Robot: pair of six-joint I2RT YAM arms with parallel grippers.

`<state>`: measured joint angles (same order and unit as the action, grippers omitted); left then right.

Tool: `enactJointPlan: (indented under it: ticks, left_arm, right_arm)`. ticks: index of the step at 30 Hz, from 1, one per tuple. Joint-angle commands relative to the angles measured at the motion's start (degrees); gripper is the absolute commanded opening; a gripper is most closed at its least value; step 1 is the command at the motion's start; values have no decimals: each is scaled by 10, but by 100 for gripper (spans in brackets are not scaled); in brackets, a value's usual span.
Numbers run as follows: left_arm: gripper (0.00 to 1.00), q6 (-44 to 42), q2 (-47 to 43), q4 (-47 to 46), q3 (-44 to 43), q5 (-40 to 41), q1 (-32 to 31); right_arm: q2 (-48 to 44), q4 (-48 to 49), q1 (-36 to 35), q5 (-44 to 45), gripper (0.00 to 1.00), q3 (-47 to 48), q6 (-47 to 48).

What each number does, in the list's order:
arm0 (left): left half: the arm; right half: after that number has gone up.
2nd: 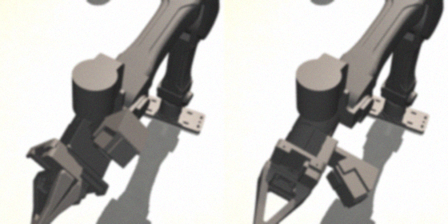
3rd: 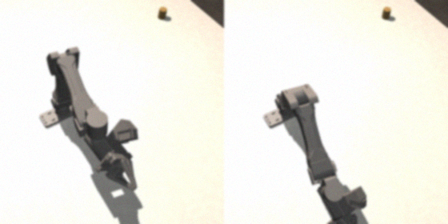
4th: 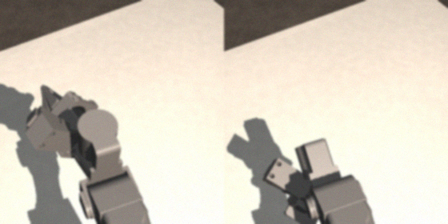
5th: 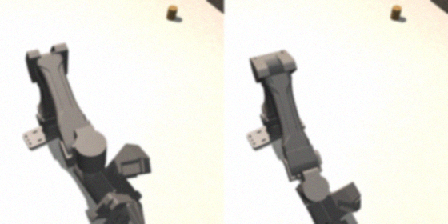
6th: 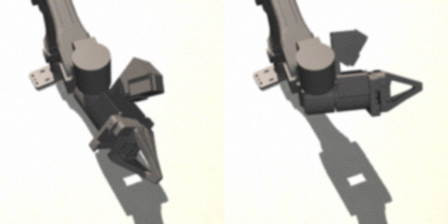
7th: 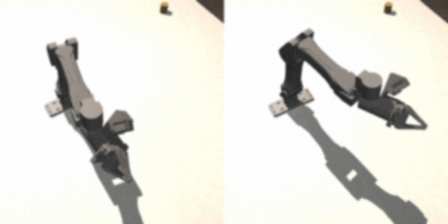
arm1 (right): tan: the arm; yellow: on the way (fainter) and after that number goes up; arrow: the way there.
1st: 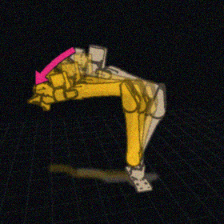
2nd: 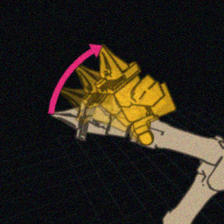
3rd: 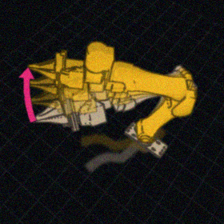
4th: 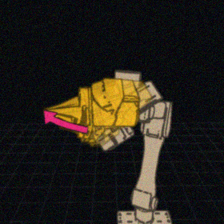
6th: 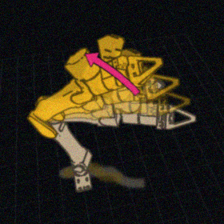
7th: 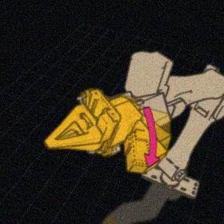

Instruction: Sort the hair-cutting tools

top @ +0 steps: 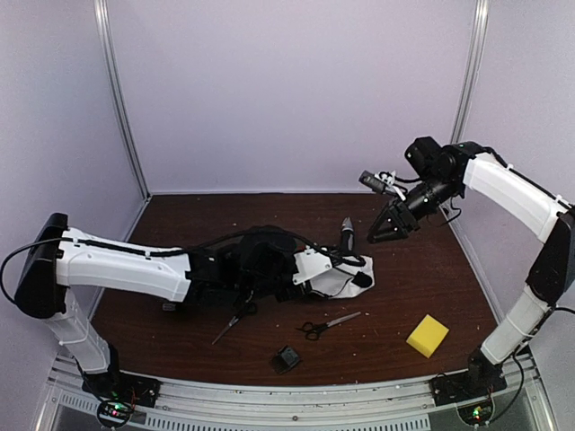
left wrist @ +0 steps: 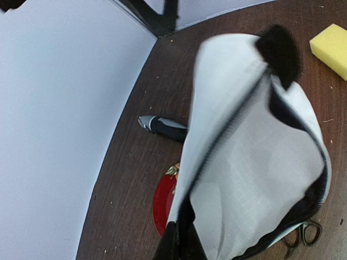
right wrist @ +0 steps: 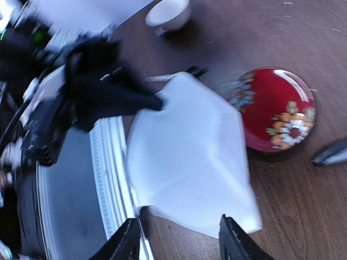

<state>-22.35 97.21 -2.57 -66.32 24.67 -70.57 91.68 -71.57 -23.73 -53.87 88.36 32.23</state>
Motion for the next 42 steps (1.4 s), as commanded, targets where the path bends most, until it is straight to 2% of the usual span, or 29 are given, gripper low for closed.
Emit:
enactJointPlan:
  ticks: [1,4,7,14,20,36,42]
  left_arm:
    - [0,69,-81,149,-52,4,31]
    - [0,147,-93,307,-105,-24,70]
    - [0,189,-128,371,-97,-35,89]
    - [0,267,-190,384,-52,-36,91]
    - [0,300,-205,384,-27,-54,91]
    - [0,359,-165,381,-3,-182,91]
    - [0,366,-137,373,-2,-203,91]
  right_arm:
    - [13,183,48,135,62,32,-185]
    - [70,204,38,271,64,71,-226]
    - [166,182,36,318,65,138,-251]
    - [320,176,33,415,70,268,-293]
    - [396,161,26,408,76,342,-304]
    - [447,161,5,435,78,329,-329]
    - [447,164,3,457,70,306,-325]
